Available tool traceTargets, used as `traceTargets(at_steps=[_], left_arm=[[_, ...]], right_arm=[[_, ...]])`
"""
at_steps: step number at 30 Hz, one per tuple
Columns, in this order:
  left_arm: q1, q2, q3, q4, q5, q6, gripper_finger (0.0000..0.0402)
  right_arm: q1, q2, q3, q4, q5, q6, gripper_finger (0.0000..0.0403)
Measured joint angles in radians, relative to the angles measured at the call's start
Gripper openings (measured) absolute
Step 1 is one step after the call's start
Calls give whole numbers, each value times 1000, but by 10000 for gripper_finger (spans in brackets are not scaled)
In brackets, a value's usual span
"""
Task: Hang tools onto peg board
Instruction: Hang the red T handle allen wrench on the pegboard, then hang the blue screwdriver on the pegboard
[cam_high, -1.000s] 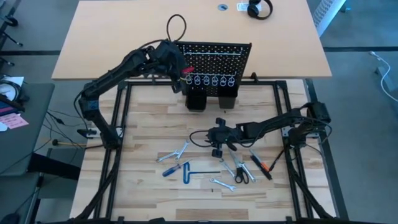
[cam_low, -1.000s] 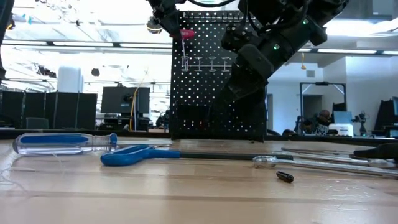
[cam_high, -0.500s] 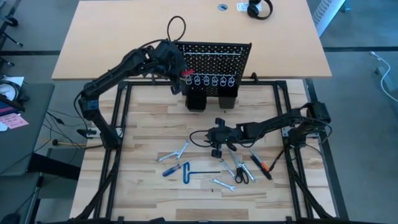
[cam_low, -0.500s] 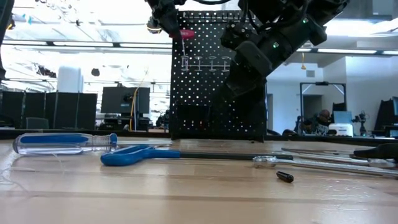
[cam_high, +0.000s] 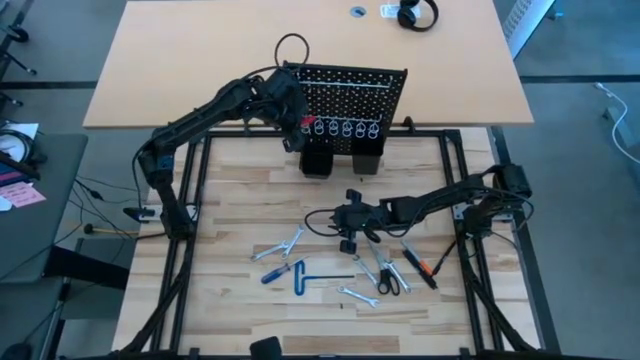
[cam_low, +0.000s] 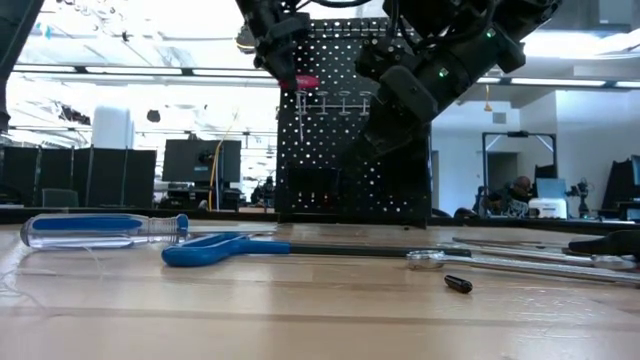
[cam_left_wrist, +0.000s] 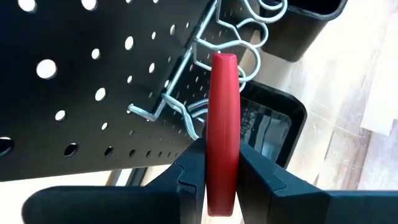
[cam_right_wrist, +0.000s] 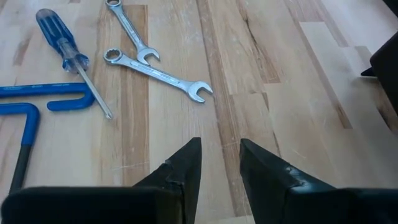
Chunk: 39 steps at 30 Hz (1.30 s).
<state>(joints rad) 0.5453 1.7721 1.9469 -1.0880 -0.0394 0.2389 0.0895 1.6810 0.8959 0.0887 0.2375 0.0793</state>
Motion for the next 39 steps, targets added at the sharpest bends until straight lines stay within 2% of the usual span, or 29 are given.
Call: traceTargets(at_steps=[6,17,28,33,35,39], left_arm=[[0,-6,0,5,3,-16,83],[6,-23,32,-29,2,-7,151],[15,-207,32,-139,17,3,156],[-13,-366,-164,-96,77,-54,140],[-41,-447,-301,-42,81,-79,134],[-122,-627,-629,166,83,-171,126]], right_arm=[[0,0,0,-3,0,0,118],[0,0,0,-3,0,0,118],[14,0,0,-11,0,-5,118],[27,-4,0,-27,0,-10,118],[32,-18,-1,-52,0,-10,118],[39,-61,-1,-72,1,-24,118]])
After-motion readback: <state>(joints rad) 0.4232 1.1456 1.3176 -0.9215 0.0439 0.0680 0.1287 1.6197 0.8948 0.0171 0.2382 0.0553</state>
